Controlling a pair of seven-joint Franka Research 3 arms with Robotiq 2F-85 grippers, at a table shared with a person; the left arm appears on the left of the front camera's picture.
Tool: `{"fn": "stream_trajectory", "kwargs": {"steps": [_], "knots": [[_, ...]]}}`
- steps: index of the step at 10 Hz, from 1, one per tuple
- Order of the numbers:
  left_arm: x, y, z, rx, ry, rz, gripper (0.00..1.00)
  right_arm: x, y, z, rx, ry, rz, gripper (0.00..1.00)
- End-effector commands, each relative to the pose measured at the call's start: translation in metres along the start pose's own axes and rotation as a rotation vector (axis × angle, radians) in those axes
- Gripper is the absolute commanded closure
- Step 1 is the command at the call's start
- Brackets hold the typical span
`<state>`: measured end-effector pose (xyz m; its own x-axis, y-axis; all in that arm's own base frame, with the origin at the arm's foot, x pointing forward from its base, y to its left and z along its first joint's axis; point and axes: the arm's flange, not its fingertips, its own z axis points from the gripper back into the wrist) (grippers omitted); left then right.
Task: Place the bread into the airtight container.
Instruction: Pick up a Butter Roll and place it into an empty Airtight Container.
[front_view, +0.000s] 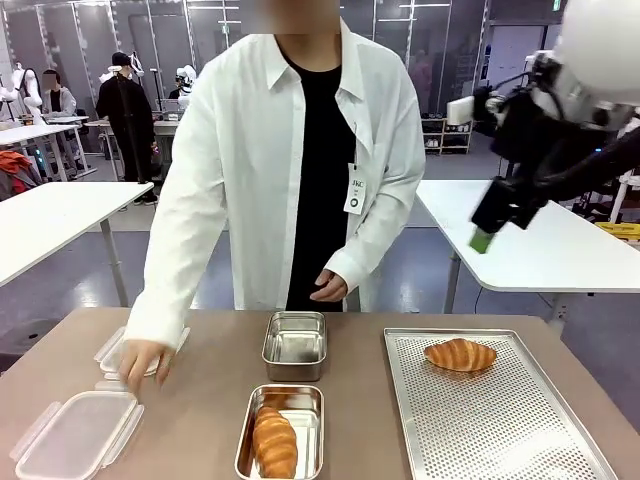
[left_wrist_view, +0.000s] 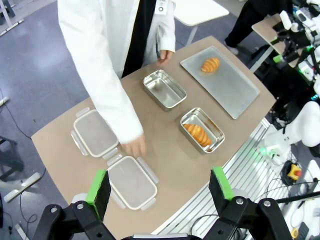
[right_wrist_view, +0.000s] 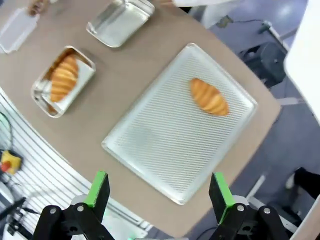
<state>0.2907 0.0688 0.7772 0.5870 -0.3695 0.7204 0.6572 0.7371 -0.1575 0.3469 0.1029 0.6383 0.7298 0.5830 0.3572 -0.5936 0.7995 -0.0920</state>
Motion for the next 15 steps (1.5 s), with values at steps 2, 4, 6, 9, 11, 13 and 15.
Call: {"fn": "stream_trajectory", "kwargs": {"steps": [2,4,6,9,11,13,15], "knots": [[0.001,-0.001,0.0,-0.006,-0.001,-0.008,0.0,0.014,-0.073,-0.046,0.006,0.017,0.1,0.0],[0.001,-0.001,0.0,-0.006,-0.001,-0.008,0.0,0.031,-0.106,-0.093,0.011,0.049,0.134,0.0],[0.001,-0.001,0.0,-0.006,-0.001,-0.008,0.0,0.041,-0.131,-0.134,0.059,0.069,0.201,0.0],[0.001,-0.001,0.0,-0.006,-0.001,-0.008,0.0,0.008,-0.158,-0.104,0.191,-0.097,0.131,0.0],[0.001,-0.001,0.0,-0.006,-0.001,-0.008,0.0,-0.076,-0.203,-0.023,0.238,-0.322,-0.027,0.0],[0.001,-0.001,0.0,-0.006,-0.001,-0.008,0.0,-0.177,-0.229,0.02,0.201,-0.478,-0.186,0.0],[0.001,-0.001,0.0,-0.006,-0.001,-0.008,0.0,-0.254,-0.24,0.028,0.188,-0.579,-0.31,0.0]]}}
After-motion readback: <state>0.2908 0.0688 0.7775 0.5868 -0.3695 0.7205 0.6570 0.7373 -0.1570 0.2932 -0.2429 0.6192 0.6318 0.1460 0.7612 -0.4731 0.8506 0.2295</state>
